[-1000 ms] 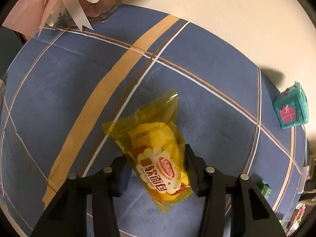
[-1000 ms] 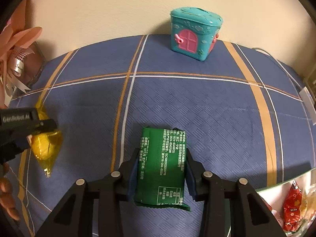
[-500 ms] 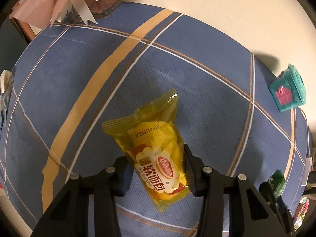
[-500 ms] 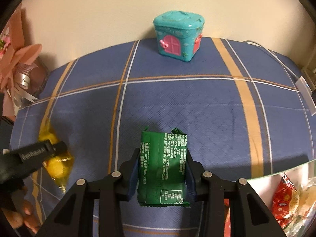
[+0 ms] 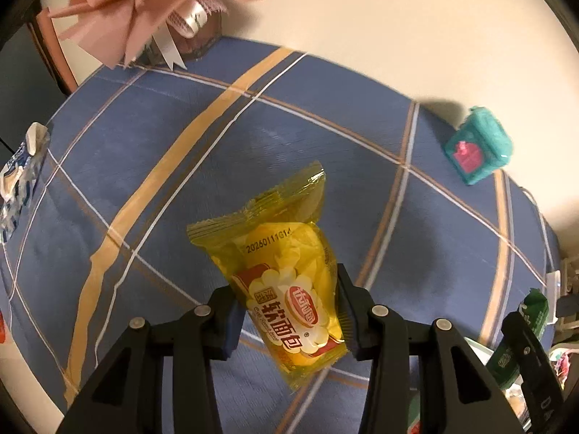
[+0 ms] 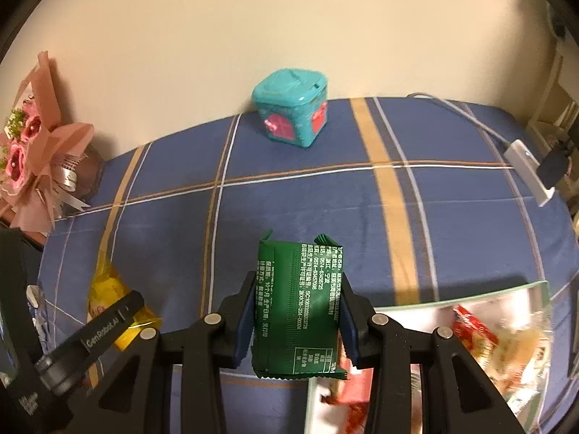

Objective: Organize snacks
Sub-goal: 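Carry the yellow packet and green packet into the white tray and open both tools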

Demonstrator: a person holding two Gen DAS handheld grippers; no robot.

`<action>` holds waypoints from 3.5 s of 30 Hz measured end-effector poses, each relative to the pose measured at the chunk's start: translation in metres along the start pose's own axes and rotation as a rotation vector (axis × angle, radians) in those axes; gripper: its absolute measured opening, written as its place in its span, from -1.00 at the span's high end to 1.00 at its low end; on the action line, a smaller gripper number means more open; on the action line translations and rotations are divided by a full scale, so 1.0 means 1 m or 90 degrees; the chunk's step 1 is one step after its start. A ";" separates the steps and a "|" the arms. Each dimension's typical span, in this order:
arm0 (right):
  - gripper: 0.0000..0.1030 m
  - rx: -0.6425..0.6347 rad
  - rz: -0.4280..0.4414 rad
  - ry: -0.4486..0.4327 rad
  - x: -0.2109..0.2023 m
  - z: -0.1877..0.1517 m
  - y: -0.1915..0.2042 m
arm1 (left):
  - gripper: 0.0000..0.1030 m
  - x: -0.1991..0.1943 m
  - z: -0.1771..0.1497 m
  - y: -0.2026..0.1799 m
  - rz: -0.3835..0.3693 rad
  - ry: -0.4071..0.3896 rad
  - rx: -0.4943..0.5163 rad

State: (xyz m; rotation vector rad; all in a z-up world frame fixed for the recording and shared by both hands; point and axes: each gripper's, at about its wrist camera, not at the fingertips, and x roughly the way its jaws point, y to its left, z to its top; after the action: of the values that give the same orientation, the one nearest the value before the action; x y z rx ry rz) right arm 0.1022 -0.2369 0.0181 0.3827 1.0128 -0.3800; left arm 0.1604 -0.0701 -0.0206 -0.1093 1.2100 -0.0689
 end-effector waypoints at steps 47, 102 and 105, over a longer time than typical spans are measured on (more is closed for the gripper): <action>0.18 0.079 -0.083 -0.062 -0.137 -0.072 -0.123 | 0.09 -0.112 -0.115 -0.069 -0.150 -0.075 0.187; -0.47 0.106 -0.120 0.108 -0.050 -0.101 -0.166 | 0.09 -0.001 -0.154 -0.125 -0.044 0.100 0.269; -0.62 0.107 -0.118 0.109 -0.048 -0.100 -0.168 | 0.09 0.005 -0.154 -0.125 -0.039 0.105 0.269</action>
State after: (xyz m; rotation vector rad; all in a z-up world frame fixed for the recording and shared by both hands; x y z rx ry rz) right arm -0.0747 -0.3289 -0.0098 0.4797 1.1917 -0.6093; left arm 0.0191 -0.2024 -0.0638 0.2326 1.3318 -0.3909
